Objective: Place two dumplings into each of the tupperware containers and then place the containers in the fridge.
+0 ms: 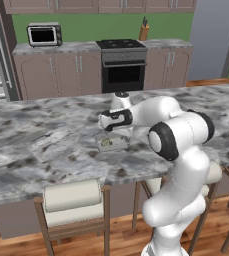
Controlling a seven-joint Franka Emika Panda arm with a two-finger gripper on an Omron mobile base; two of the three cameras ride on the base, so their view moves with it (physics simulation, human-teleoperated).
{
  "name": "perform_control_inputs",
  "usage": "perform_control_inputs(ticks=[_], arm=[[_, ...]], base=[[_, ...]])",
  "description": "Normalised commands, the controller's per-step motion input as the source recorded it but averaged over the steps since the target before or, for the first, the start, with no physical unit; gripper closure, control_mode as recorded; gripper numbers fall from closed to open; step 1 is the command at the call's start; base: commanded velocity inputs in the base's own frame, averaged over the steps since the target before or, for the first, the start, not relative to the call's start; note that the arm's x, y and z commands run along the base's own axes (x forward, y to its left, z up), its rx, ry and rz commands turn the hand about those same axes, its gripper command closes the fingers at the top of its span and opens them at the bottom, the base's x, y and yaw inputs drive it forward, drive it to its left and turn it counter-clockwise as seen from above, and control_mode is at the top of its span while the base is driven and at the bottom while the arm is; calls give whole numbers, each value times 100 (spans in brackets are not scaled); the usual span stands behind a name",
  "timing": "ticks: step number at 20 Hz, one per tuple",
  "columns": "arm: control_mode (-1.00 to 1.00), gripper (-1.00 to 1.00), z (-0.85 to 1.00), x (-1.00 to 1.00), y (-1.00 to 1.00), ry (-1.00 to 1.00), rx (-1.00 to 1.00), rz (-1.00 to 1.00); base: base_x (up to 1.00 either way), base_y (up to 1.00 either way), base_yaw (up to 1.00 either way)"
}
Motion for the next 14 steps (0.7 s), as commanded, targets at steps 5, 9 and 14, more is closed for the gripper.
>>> perform_control_inputs(ticks=[5,9,14], arm=[[-100,-100,66,-60,-43,4,-6,20],[-100,-100,55,-88,-64,11,-7,10],[-100,-100,12,-91,-98,7,10,-8]], base=[[0,0,0],[0,0,0],[0,0,0]])
